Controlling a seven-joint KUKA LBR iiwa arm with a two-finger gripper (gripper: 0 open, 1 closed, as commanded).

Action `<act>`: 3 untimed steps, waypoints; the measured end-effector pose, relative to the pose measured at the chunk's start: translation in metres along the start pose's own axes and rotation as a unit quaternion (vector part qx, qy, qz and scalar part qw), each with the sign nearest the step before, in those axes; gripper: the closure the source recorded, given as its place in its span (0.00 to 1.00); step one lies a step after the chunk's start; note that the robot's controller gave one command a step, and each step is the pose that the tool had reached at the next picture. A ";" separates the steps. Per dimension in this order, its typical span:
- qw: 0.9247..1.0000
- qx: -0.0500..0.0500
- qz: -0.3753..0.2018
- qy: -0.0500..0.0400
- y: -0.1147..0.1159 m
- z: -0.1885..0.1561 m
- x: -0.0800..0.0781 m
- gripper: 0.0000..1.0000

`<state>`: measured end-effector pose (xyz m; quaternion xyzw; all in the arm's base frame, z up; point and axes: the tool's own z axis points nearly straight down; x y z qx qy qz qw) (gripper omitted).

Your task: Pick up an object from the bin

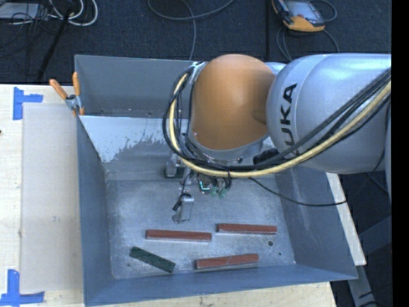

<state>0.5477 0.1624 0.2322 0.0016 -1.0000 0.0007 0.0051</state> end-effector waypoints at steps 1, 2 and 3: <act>1.000 0.000 0.004 -0.002 0.030 0.167 0.064 0.00; 1.000 -0.002 0.011 -0.007 0.035 0.131 0.043 0.00; 0.998 0.000 0.065 -0.003 0.029 0.134 0.063 0.00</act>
Offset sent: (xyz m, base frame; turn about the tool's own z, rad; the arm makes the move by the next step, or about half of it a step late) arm -0.0639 0.0294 -0.1622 0.0090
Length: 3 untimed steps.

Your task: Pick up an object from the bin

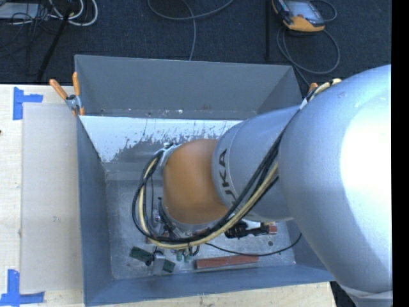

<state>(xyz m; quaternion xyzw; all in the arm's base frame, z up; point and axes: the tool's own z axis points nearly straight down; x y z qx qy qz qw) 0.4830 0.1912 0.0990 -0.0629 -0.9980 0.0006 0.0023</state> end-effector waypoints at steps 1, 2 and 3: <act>0.990 0.001 0.143 0.000 0.003 0.031 0.001 0.00; 0.990 0.000 0.144 0.000 0.002 0.031 0.001 0.00; 0.989 -0.001 0.145 0.000 0.002 0.031 0.001 1.00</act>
Offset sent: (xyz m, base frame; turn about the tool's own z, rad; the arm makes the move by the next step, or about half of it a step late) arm 0.0001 0.0035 -0.0290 0.2872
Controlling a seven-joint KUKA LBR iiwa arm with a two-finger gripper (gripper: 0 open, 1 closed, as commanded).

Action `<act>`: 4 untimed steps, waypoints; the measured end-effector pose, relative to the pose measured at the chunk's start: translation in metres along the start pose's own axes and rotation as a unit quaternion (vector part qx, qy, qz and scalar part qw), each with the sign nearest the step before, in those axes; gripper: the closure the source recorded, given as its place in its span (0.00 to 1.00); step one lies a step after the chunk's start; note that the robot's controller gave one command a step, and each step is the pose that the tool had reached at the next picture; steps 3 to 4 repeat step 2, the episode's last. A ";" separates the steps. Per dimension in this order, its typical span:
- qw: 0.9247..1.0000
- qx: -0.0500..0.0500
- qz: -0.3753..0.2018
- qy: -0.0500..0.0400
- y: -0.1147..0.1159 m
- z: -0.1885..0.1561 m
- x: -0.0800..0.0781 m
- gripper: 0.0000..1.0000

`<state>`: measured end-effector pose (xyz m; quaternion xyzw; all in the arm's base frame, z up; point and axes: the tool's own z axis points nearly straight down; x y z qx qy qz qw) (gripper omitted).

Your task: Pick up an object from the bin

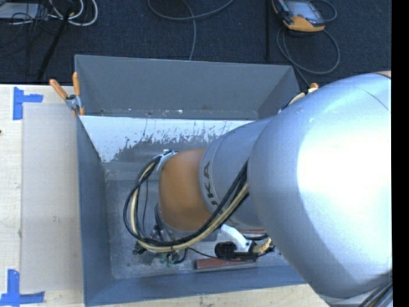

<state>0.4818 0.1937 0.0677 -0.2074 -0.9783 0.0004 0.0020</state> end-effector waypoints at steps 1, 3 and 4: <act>1.000 -0.001 0.000 -0.002 0.000 -0.037 0.000 1.00; 1.000 -0.003 -0.001 -0.004 0.000 -0.123 -0.002 1.00; 1.000 -0.003 -0.001 -0.004 0.000 -0.123 -0.002 1.00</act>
Offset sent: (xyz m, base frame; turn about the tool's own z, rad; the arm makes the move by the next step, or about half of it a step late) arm 0.0000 -0.0001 0.0357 0.0000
